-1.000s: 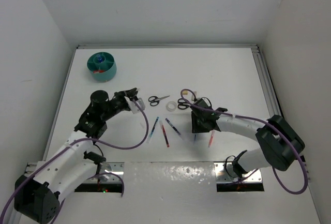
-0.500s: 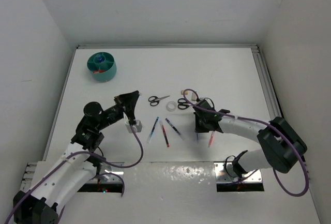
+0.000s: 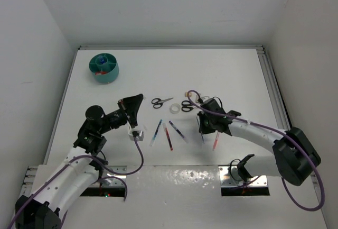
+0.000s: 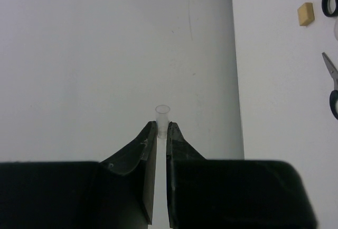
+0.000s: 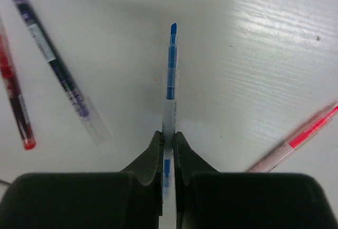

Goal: Sort the stationery into containers
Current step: Pick up the pen from the center of the board.

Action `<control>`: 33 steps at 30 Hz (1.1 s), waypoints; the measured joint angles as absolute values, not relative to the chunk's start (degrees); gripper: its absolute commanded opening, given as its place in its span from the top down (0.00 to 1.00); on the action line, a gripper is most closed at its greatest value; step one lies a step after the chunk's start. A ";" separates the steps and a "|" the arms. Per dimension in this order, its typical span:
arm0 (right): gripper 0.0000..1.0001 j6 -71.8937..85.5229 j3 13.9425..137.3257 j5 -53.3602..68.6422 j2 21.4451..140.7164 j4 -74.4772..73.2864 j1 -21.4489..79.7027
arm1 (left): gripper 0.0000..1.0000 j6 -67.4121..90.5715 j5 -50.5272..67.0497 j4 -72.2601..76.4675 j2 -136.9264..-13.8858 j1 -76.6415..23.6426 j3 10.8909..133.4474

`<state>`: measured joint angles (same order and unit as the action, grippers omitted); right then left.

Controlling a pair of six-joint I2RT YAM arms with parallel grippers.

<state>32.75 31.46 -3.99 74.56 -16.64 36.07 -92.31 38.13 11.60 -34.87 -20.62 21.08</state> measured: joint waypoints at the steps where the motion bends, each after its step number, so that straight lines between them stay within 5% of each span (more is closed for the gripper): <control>1: 1.00 31.38 32.42 -3.40 74.08 -17.28 35.99 | 1.00 -93.32 38.22 11.77 -35.31 -20.36 21.08; 14: 1.00 16.32 50.00 12.36 71.13 -30.57 33.12 | 1.00 -101.80 39.55 12.25 -37.01 -18.65 21.08; 22: 1.00 15.33 65.82 17.50 74.78 -34.74 39.75 | 1.00 -106.89 41.76 11.94 -38.89 -18.52 21.08; 33: 1.00 17.67 70.87 21.17 78.63 -34.24 44.03 | 1.00 -109.78 43.18 9.98 -38.89 -18.52 21.65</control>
<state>17.67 70.87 21.17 78.63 -34.24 44.03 -109.78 43.18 9.98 -38.89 -18.52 21.65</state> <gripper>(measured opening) 0.044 0.063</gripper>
